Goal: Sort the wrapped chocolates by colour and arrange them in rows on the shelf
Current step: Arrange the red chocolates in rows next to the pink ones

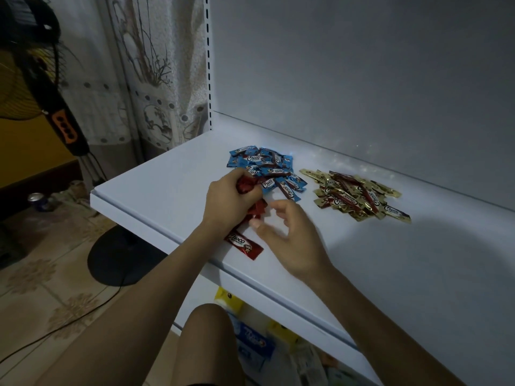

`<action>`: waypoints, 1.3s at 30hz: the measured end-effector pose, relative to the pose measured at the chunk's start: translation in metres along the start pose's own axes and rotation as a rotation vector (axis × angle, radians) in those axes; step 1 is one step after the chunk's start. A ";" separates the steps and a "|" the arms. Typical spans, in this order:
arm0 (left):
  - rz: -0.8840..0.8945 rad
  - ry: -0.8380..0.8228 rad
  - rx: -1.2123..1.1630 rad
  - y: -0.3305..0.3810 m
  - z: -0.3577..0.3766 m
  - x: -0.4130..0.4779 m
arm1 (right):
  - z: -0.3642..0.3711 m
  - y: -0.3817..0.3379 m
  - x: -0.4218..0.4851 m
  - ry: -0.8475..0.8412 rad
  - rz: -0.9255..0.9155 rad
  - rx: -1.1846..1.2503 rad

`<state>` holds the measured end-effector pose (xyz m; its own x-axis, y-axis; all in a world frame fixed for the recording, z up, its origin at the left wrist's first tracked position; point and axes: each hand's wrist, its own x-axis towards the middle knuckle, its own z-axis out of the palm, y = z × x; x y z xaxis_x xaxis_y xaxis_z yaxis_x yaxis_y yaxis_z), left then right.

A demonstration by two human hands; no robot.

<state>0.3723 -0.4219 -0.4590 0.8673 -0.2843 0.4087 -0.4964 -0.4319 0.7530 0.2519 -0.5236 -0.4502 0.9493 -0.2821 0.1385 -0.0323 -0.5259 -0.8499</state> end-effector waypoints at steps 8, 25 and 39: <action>-0.130 0.059 -0.246 0.002 -0.004 0.003 | 0.009 -0.002 -0.002 -0.019 -0.099 -0.454; -0.132 0.041 -0.521 0.006 -0.008 0.000 | -0.012 -0.011 0.032 0.028 0.171 0.199; -0.236 -0.203 -0.896 0.114 0.077 -0.031 | -0.093 0.010 -0.013 0.370 0.224 0.795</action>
<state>0.2855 -0.5282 -0.4251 0.8767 -0.4532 0.1609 -0.0222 0.2960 0.9549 0.2107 -0.5999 -0.4133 0.7813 -0.6232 -0.0345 0.1516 0.2430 -0.9581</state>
